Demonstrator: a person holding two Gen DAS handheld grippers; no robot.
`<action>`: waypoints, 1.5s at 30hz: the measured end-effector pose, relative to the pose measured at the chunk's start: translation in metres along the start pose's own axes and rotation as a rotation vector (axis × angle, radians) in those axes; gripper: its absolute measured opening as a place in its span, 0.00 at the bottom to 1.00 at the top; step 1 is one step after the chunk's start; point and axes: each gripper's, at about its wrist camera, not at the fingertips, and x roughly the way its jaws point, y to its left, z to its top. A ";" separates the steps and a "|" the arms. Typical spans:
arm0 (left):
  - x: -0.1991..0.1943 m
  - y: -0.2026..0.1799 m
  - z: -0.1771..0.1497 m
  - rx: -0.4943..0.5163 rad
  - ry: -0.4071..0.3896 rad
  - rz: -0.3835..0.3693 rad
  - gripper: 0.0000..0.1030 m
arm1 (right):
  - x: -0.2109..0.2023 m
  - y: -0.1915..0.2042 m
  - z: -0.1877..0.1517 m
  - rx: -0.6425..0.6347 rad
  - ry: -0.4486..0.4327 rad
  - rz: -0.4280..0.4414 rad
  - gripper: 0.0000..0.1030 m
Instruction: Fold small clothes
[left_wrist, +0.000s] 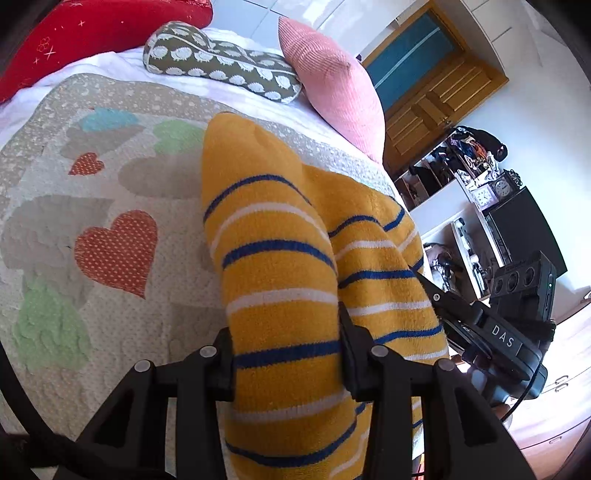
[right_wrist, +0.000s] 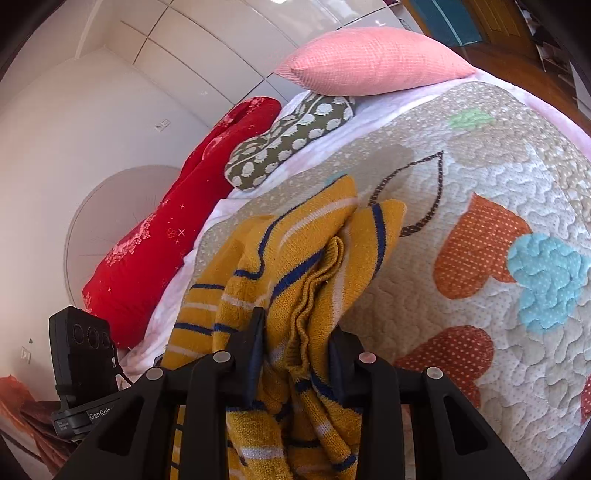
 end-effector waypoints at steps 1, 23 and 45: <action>-0.002 0.002 0.003 0.001 -0.009 0.013 0.38 | 0.003 0.006 0.001 -0.008 0.001 0.004 0.31; -0.029 0.076 -0.013 -0.091 -0.083 0.200 0.48 | 0.049 -0.034 0.017 -0.011 -0.002 -0.214 0.40; -0.113 0.028 -0.101 0.077 -0.414 0.529 0.70 | 0.028 0.020 -0.068 -0.183 0.056 -0.165 0.43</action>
